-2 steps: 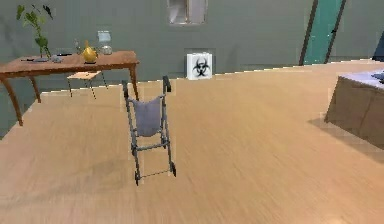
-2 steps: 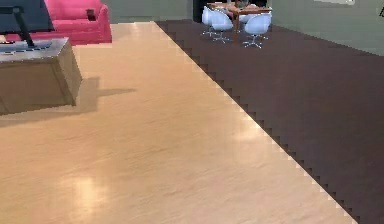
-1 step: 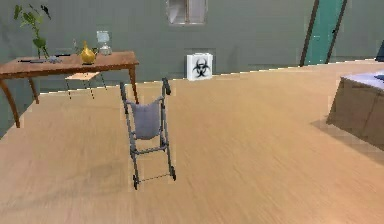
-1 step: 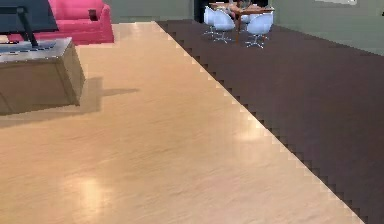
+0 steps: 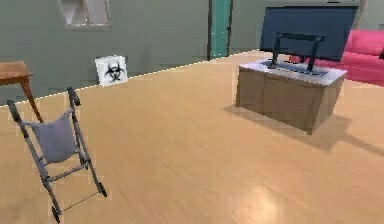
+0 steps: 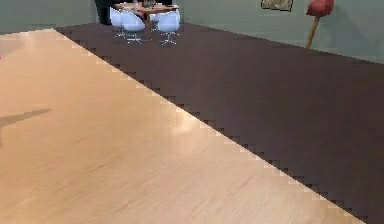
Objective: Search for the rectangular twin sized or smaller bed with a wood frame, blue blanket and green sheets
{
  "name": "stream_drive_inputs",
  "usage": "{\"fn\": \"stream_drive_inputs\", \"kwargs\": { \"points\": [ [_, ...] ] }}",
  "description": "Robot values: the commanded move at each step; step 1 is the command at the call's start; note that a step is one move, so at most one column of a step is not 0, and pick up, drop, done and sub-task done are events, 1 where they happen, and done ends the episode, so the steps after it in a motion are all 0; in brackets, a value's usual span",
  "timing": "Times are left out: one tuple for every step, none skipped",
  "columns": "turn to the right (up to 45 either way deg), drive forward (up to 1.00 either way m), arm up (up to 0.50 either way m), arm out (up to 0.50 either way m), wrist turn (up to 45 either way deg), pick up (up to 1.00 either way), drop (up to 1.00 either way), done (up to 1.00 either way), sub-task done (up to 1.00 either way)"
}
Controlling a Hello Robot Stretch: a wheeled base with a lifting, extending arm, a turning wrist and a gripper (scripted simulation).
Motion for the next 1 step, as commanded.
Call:
{"fn": "stream_drive_inputs", "kwargs": {
  "points": [
    [0.0,1.00,0.00,0.00,0.0,0.00,0.00,0.00,0.00]
  ]
}}
